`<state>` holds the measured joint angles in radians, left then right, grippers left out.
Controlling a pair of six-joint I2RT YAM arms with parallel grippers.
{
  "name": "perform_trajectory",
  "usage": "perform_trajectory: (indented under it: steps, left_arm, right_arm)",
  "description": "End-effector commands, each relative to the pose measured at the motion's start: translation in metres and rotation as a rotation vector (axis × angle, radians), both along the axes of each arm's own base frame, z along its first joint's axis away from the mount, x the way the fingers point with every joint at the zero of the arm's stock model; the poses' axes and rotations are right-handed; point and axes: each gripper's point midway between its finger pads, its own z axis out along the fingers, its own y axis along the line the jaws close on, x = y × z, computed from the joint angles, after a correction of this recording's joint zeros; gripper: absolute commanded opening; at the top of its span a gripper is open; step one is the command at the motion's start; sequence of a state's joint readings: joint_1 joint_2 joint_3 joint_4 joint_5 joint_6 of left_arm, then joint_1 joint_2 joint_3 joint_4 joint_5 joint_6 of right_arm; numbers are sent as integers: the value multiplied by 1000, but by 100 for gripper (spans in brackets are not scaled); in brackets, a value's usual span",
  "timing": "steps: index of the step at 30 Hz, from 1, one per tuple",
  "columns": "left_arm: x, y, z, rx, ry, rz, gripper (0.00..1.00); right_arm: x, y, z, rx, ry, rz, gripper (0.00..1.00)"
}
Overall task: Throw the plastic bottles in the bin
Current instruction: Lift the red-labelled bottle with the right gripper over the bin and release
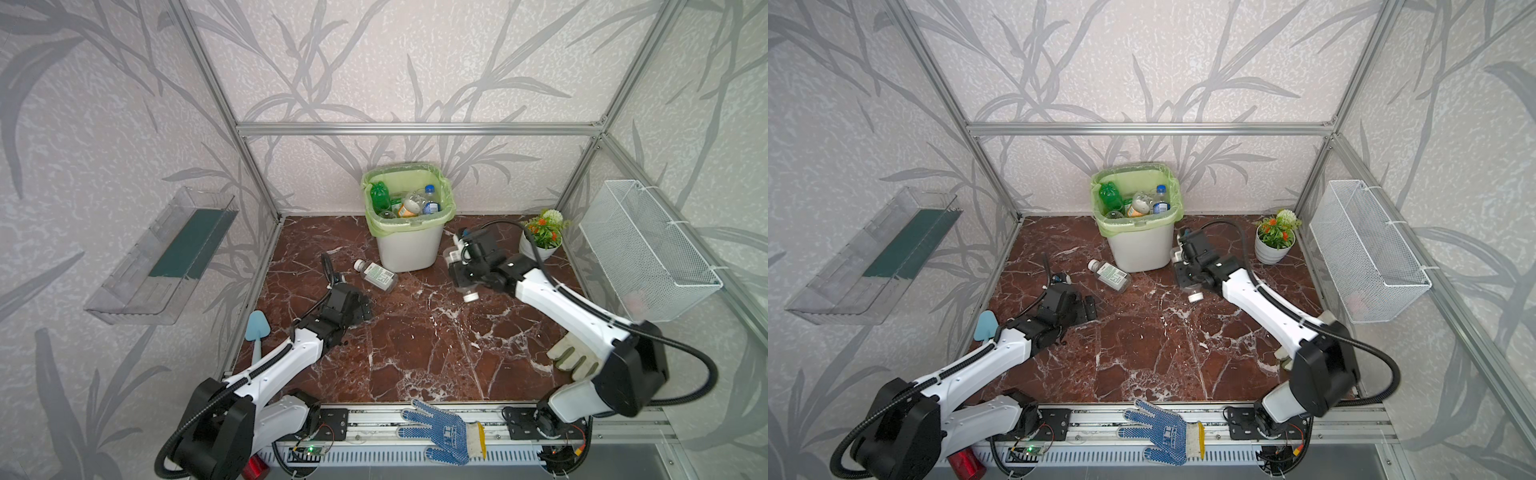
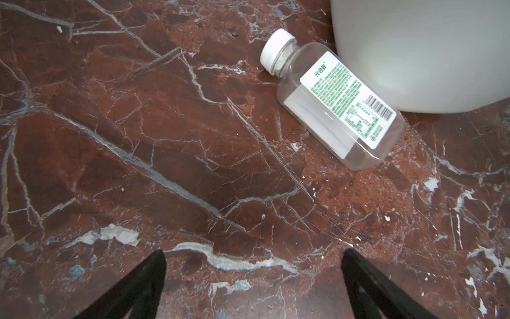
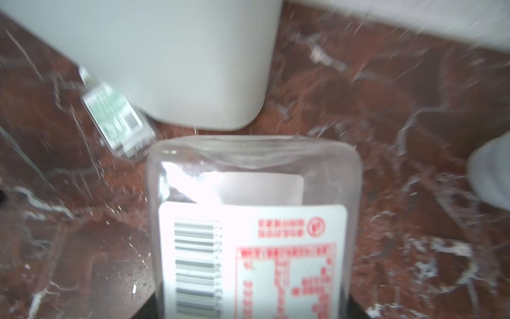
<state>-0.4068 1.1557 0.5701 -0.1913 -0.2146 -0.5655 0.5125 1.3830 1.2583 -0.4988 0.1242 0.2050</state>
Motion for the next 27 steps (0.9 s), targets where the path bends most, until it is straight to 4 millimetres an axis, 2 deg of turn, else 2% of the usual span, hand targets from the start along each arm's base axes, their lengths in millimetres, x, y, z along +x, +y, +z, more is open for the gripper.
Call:
perform_trajectory:
  steps: [1, 2, 3, 6, 8, 10, 12, 14, 16, 19, 20, 22, 24, 27]
  left_arm:
    - [22, -4, 17, -45, -40, 22, 99]
    - [25, -5, 15, -45, -30, 21, 99]
    - [28, -6, 14, -48, -19, 19, 99]
    - [36, -7, 7, -47, 21, 31, 99]
    - [41, -8, 4, -51, 40, 46, 99]
    - [45, -11, 1, -68, 55, 61, 99]
    - [49, -14, -2, -85, 66, 71, 99]
    - [51, -15, -5, -95, 78, 82, 99]
    - [53, -17, -8, -103, 90, 85, 99]
    - [54, -18, -11, -100, 108, 85, 99]
    - [54, -18, -10, -96, 110, 84, 99]
    - [54, -17, -10, -81, 117, 80, 99]
    - [53, -13, -9, -64, 119, 84, 99]
    - [52, -9, -7, -51, 114, 87, 99]
  right_arm:
    - [8, -30, 103, 122, -277, -37, 52]
    - [10, -39, 129, 140, -323, -48, 52]
    - [10, -44, 165, 157, -390, -51, 52]
    - [11, -42, 248, 226, -569, -29, 55]
    - [16, -31, 284, 311, -641, 7, 55]
    - [31, -12, 304, 396, -669, 48, 55]
    - [50, 13, 305, 440, -675, 85, 57]
    - [72, 48, 288, 456, -622, 144, 59]
    - [100, 96, 246, 417, -500, 217, 61]
    - [115, 158, 187, 267, -356, 339, 72]
    - [117, 168, 177, 205, -343, 353, 76]
    - [120, 167, 181, 150, -369, 332, 78]
    - [122, 153, 196, 197, -385, 291, 77]
    - [119, 141, 216, 179, -433, 264, 77]
